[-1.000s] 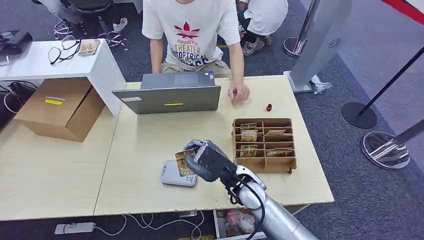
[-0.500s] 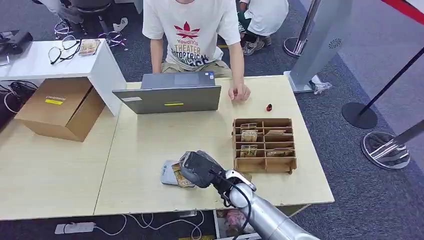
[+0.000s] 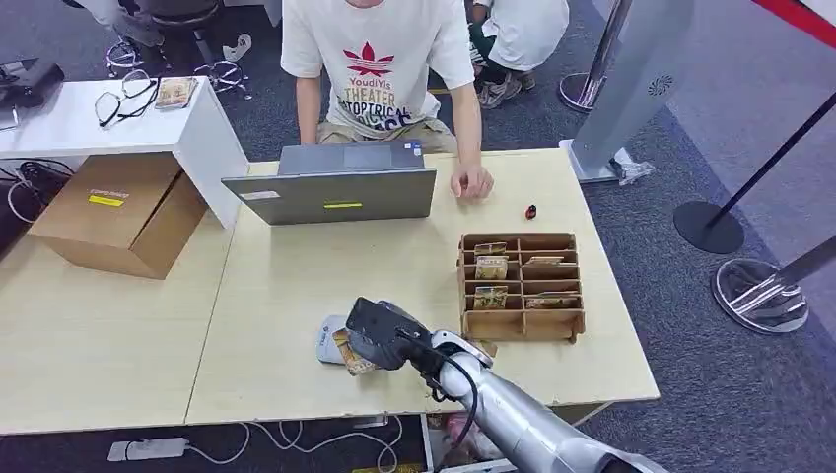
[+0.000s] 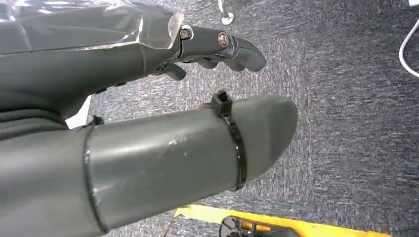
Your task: Pass the card to the sensor for recognition and then transmit it.
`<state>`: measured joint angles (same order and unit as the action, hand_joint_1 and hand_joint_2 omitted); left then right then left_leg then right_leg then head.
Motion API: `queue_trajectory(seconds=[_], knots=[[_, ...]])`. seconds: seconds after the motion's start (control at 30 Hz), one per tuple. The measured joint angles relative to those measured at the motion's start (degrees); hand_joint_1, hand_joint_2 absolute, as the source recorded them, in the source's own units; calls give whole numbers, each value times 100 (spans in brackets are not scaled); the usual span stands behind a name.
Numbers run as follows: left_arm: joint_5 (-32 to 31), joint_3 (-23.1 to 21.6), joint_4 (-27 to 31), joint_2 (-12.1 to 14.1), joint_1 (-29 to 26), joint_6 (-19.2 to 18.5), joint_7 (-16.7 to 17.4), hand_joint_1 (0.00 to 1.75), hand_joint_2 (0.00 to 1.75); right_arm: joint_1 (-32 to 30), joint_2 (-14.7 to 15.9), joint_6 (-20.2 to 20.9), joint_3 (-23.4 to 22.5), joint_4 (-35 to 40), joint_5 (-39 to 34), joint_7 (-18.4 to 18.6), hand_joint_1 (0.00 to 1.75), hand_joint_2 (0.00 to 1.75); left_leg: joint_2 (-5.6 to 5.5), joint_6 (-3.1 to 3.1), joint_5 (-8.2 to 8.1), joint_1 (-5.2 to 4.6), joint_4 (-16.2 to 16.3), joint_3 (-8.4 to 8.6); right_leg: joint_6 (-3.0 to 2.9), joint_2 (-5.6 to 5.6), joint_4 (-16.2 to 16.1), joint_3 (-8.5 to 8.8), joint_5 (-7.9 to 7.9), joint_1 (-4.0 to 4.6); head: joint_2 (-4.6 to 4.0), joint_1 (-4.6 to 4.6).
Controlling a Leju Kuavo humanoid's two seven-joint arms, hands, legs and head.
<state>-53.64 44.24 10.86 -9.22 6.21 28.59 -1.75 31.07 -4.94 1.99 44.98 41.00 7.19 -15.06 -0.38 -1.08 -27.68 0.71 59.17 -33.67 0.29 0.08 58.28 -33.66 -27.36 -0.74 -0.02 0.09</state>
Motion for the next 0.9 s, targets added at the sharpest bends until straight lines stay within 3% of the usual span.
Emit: queue_trajectory(seconds=[0.9], knots=[[68,-35,0,-20,2,4,-22,0,0,508,-184,68,280,-1139,85,-11,175,175,1,0,1,0,0,13,0,0,0,11,1,0,0,0]])
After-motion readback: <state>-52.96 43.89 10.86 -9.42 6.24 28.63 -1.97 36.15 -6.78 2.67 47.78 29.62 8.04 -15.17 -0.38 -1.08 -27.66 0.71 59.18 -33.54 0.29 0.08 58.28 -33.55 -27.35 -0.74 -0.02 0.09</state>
